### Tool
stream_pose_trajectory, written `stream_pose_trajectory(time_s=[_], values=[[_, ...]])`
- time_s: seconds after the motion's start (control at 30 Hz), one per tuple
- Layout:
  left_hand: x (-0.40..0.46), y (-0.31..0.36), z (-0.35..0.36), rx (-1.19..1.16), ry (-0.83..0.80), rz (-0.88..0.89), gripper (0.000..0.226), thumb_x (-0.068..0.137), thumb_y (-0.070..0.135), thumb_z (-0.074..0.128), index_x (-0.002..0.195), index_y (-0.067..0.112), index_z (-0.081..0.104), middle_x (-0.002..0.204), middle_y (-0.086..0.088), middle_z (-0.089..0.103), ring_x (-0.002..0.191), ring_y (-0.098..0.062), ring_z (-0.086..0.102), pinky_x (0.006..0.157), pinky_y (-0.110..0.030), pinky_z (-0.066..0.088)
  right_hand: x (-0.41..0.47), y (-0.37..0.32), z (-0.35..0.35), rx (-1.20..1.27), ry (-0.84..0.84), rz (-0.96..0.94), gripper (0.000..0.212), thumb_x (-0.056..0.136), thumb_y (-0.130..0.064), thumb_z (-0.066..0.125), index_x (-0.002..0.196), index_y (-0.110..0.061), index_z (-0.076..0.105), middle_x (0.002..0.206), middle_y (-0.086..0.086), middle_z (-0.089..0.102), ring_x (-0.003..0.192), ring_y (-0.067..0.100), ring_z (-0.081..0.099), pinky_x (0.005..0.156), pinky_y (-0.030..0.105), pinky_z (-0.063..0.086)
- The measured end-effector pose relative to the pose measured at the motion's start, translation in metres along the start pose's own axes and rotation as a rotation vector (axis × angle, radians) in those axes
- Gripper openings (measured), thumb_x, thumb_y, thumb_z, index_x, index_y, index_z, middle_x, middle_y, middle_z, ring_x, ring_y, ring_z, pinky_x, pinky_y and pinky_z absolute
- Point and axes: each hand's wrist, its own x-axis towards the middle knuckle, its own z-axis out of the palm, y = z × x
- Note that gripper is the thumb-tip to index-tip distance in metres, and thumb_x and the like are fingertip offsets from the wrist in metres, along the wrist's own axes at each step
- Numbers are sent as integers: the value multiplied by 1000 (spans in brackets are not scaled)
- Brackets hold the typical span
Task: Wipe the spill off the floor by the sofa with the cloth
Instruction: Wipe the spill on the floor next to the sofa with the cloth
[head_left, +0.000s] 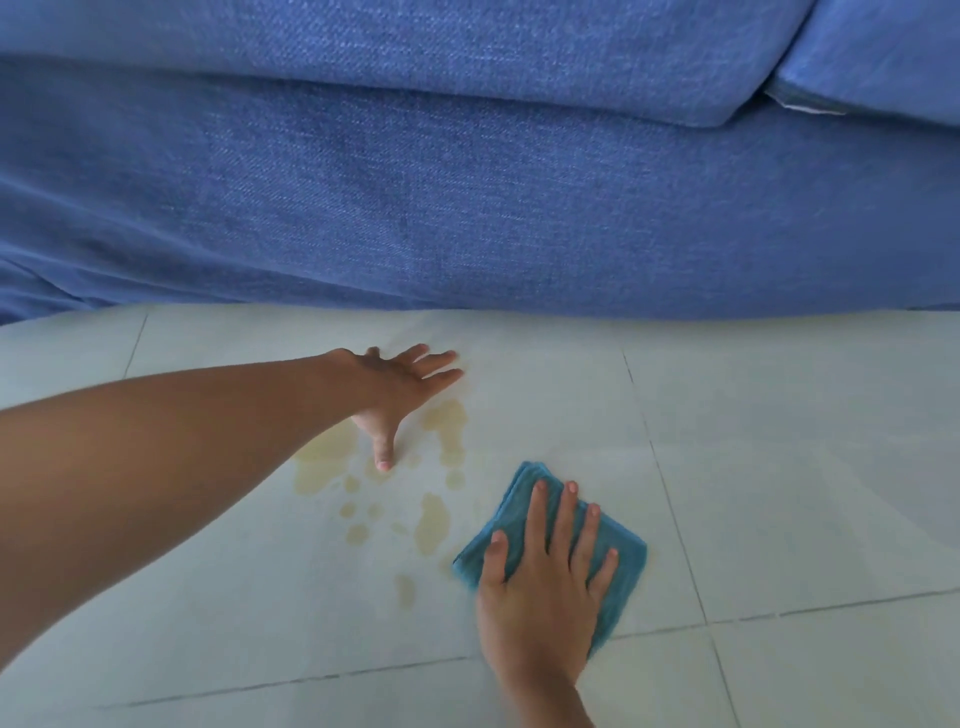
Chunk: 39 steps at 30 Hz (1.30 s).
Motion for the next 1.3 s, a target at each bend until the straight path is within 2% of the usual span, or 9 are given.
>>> stream_pose_trajectory(time_s=[0.13, 0.33, 0.43, 0.6, 0.77, 0.87, 1.0, 1.17, 1.3], values=[[-10, 2, 8, -49, 10, 9, 136, 68, 42, 85, 154, 29, -20, 162, 10, -28, 150, -15, -20, 119, -58, 18, -37, -24, 7, 50, 8, 99, 72, 89, -53, 37, 155, -25, 36, 166, 3, 27, 153, 29, 24, 121, 59, 15], [-38, -6, 34, -187, 48, 7, 134, 70, 44, 84, 154, 34, -20, 160, 14, -29, 148, -12, -24, 121, -57, 7, -40, -23, 10, 4, 35, 115, 72, 88, -50, 40, 153, -21, 40, 165, 7, 29, 152, 33, 26, 120, 62, 15], [-61, -25, 57, -297, 102, -17, 132, 68, 48, 83, 154, 37, -16, 159, 19, -27, 147, -7, -24, 122, -54, 3, -41, -22, 13, -25, 41, 93, 72, 89, -49, 39, 154, -20, 39, 165, 9, 27, 152, 35, 24, 119, 64, 15], [-90, -58, 83, -324, 48, -122, 146, 55, 54, 89, 153, 40, -19, 157, 19, -31, 149, -10, -23, 121, -57, 2, -32, -29, 16, -11, 65, 79, 71, 89, -47, 40, 153, -18, 40, 165, 12, 28, 151, 37, 25, 117, 64, 15], [-111, -70, 96, -269, -85, -245, 153, 55, 43, 93, 151, 32, -26, 157, 10, -38, 149, -19, -26, 119, -63, 4, -7, -36, 11, -15, 15, 89, 74, 90, -51, 20, 159, -27, 23, 170, 3, 11, 156, 29, 6, 122, 60, 5], [-116, -75, 106, -232, -124, -287, 154, 57, 40, 93, 149, 30, -31, 155, 8, -43, 149, -22, -26, 118, -65, 11, 19, -34, 9, -17, 17, 33, 71, 91, -46, 16, 160, -31, 15, 170, -2, 4, 157, 25, 1, 123, 56, 1], [-118, -84, 114, -251, -108, -296, 155, 57, 39, 93, 148, 31, -32, 153, 11, -43, 148, -23, -28, 116, -68, 10, 63, -38, 5, -8, 21, -69, 69, 89, -38, 21, 158, -33, 25, 169, -3, 13, 156, 25, 8, 123, 54, 3], [-116, -94, 121, -326, -64, -252, 159, 50, 39, 95, 147, 40, -31, 151, 21, -42, 148, -18, -27, 116, -66, 16, 112, -51, -8, -78, -132, -270, 68, 91, -38, 13, 159, -40, 12, 170, -12, 1, 157, 17, -4, 124, 48, -5], [-112, -101, 126, -335, -59, -237, 161, 47, 41, 95, 143, 45, -34, 147, 25, -45, 147, -17, -29, 116, -67, 16, 137, -67, -8, -86, -176, -449, 68, 89, -35, 16, 157, -44, 20, 169, -18, 2, 156, 13, -5, 125, 46, -5]])
